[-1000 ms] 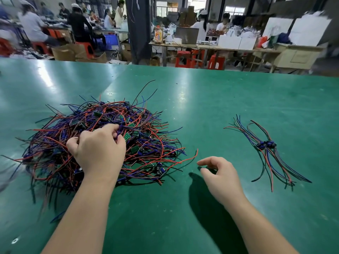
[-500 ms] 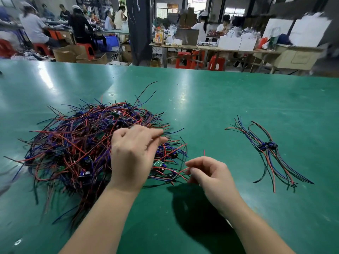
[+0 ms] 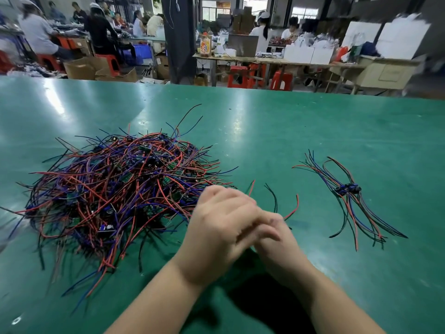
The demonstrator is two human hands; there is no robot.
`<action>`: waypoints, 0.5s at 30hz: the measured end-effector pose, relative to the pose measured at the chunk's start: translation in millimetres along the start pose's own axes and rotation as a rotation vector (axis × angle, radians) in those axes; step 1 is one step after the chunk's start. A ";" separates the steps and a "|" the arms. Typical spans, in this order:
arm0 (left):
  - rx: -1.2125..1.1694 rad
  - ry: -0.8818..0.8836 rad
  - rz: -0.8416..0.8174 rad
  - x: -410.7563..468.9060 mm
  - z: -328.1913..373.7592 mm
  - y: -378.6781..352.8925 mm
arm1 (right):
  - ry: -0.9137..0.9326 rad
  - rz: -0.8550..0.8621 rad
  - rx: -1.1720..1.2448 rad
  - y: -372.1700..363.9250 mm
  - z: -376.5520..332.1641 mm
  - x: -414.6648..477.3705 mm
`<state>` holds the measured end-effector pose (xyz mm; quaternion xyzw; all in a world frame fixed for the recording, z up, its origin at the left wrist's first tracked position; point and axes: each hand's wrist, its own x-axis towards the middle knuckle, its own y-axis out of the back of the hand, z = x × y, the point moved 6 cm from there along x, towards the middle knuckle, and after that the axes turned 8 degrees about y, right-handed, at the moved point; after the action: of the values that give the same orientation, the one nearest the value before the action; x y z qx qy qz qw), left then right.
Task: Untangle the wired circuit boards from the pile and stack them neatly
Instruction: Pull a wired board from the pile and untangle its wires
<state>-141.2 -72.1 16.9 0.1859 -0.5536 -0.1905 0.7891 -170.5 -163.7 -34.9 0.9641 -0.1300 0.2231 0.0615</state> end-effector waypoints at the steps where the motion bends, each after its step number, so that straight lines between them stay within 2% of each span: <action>1: 0.003 0.043 0.028 3.8 -6.2 6.5 | -0.039 0.039 0.085 3.0 6.0 1.6; 3: 0.003 0.170 0.071 10.2 -21.7 19.8 | -0.143 0.164 0.207 15.3 19.2 4.2; 4: 0.019 0.243 0.032 11.4 -29.8 21.1 | -0.162 0.195 0.239 19.9 21.4 5.2; 7: 0.046 0.447 -0.350 2.3 -50.5 2.0 | -0.157 0.192 0.335 21.7 20.0 6.1; 9: 0.141 0.424 -0.465 -3.6 -53.9 -8.1 | -0.164 0.177 0.299 18.9 18.0 6.2; 11: 0.192 0.379 -0.388 -0.6 -53.0 -4.7 | -0.173 0.171 0.283 18.6 17.2 5.9; 15: -0.002 0.507 -0.273 -0.3 -60.3 3.0 | -0.125 0.240 0.378 35.7 9.8 8.8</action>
<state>-84.1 -64.5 -0.9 0.2996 -0.3084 -0.2429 0.8696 -168.8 -201.6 -37.6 0.9480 -0.2034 0.1889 -0.1554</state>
